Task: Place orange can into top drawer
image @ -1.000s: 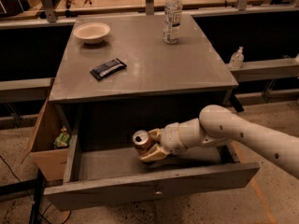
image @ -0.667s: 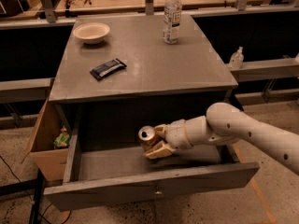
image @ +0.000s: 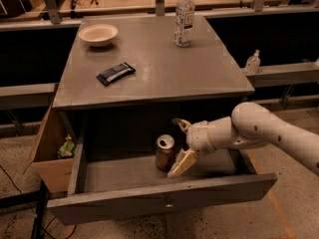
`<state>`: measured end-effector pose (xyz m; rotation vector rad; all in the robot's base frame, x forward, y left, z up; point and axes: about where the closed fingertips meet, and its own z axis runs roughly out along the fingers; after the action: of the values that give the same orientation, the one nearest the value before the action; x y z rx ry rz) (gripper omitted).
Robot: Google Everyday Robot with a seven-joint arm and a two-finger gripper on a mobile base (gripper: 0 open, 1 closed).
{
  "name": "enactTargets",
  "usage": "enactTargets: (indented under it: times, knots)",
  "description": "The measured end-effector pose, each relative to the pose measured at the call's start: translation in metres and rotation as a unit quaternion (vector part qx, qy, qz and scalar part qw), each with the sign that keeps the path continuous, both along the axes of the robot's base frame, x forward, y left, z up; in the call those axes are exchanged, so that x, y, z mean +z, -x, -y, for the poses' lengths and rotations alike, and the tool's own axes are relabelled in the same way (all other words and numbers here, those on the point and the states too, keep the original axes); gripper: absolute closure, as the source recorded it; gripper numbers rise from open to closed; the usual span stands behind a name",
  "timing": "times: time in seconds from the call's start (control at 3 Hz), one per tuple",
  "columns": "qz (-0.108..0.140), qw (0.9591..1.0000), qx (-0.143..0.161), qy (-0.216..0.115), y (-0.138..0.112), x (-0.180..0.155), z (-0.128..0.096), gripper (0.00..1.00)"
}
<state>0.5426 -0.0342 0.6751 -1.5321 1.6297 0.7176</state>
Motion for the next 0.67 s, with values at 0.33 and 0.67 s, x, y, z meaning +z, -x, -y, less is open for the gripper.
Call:
enactTargets:
  times: [0.33, 0.67]
  knots:
    - [-0.005, 0.9997, -0.021, -0.011, 0.000, 0.018, 0.030, 0.18]
    - [-0.014, 0.9988, -0.044, -0.019, 0.007, 0.039, 0.071, 0.42]
